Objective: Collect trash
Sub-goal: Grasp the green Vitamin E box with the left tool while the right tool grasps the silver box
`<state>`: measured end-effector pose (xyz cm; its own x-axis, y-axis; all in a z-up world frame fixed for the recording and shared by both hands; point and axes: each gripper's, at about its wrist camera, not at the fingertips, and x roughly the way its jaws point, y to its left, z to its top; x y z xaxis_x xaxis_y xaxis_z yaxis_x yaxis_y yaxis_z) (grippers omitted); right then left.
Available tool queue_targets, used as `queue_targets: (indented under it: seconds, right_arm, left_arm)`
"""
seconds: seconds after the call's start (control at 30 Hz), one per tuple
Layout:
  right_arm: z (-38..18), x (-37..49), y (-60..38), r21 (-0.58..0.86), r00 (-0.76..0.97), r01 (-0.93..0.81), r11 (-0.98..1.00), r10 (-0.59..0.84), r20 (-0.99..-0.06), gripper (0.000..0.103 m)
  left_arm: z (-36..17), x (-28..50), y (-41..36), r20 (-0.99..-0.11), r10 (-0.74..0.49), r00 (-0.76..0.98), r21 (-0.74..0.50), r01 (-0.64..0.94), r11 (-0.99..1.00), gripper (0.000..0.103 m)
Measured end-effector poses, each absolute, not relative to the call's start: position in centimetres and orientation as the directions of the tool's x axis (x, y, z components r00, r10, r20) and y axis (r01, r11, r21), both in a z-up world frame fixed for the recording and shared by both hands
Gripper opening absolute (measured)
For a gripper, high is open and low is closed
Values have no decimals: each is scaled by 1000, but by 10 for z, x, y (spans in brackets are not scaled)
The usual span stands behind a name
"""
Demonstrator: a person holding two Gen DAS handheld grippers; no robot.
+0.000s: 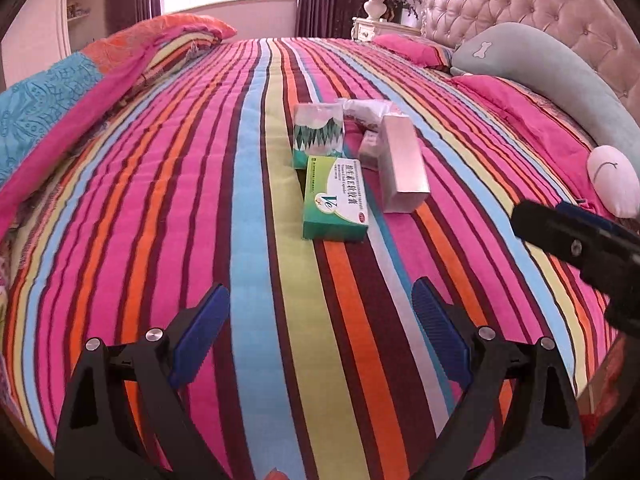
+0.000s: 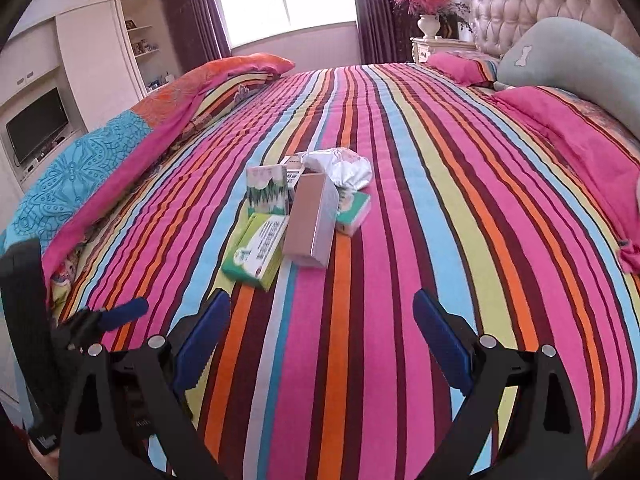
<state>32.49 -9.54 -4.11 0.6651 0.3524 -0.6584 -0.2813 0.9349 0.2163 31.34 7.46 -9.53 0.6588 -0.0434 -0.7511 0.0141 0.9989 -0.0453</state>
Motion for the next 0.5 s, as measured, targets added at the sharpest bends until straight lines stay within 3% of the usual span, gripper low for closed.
queue_targets:
  seconds: [0.23,0.5]
  right_arm:
    - [-56,373,-79,236,628,-261,936,350,-695,88]
    - [-69,414,-53,166,605,-260,951,294,-740,88]
  left_arm:
    - [-111,350,72,-765,-30,643,-23,19,1000,90]
    - [-125,385,75,-782,-45,621,-59,-3,998,90]
